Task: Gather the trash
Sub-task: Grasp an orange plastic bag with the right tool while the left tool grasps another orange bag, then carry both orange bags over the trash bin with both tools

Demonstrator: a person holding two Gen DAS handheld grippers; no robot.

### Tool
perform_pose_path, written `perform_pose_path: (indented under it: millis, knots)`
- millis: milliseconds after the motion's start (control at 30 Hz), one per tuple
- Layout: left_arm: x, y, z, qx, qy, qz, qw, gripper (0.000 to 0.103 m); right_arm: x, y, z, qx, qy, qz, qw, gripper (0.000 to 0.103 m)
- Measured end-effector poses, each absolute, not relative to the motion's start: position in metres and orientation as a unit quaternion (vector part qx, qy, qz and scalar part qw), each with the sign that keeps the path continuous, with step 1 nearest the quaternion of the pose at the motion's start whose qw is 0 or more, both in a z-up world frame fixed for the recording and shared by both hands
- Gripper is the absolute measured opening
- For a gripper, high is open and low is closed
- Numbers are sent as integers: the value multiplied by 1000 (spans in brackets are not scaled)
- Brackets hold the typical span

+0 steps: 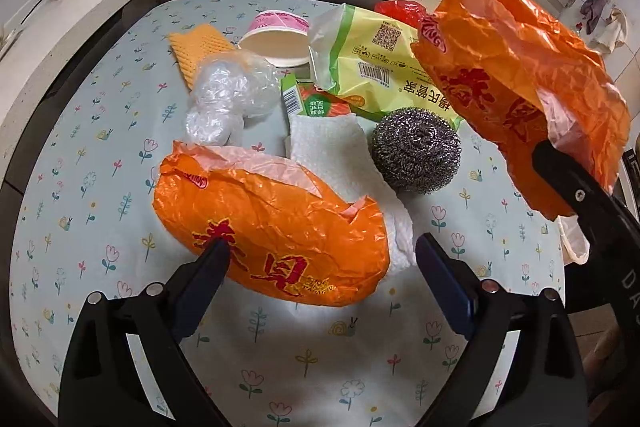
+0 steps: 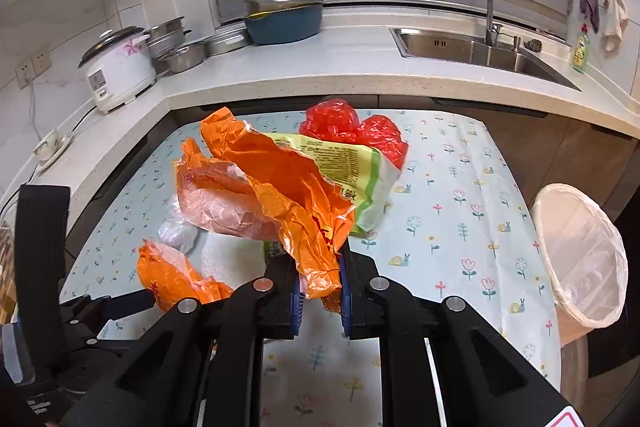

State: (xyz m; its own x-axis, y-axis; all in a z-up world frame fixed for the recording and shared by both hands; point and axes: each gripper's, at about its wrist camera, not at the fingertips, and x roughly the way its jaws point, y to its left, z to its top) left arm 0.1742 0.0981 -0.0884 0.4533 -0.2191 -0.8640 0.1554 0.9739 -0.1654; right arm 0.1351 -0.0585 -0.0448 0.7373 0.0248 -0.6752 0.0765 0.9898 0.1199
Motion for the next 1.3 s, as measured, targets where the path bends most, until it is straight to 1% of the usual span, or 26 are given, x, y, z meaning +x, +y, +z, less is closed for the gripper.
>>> perform_pose_path:
  millis: [67,100,133,167,233,267,333,367,400,533,633,933,1300]
  knots:
    - [177,94,-91,-26,512,-103,853,89,134,-61,-48,71,366,-14,928,13]
    - [178,93,-91,-25,511,-101,853,87,133,-63,-50,71,368,-13,927,13]
    - [177,93,-91,-25,510,-103,854,79,132,-63,-51,71,369,-13,927,13]
    - [178,93,-91,-25,511,-107,853,73,132,-65,-52,71,371,-12,926,13]
    - [178,94,-92,-31,515,-118,848,54,131,-67,-55,74,372,-12,925,13]
    - [177,95,-92,-35,516,-122,847,49,130,-68,-55,75,372,-12,925,13]
    - [175,96,-90,-36,514,-122,848,33,129,-69,-55,79,371,-11,925,13]
    - [174,96,-89,-37,513,-122,849,29,128,-70,-55,80,370,-11,925,13]
    - [173,97,-88,-37,511,-122,850,19,127,-72,-55,81,370,-10,926,13]
    - [167,98,-78,-40,501,-122,856,12,123,-76,-53,86,365,-8,927,13]
    - [162,95,-67,-35,487,-126,864,11,119,-79,-48,89,358,-8,929,13]
    - [144,59,-23,-16,443,-164,881,11,99,-110,-26,101,328,-27,939,13]
    - [128,-31,2,21,418,-233,878,11,67,-183,-13,118,305,-86,941,13]
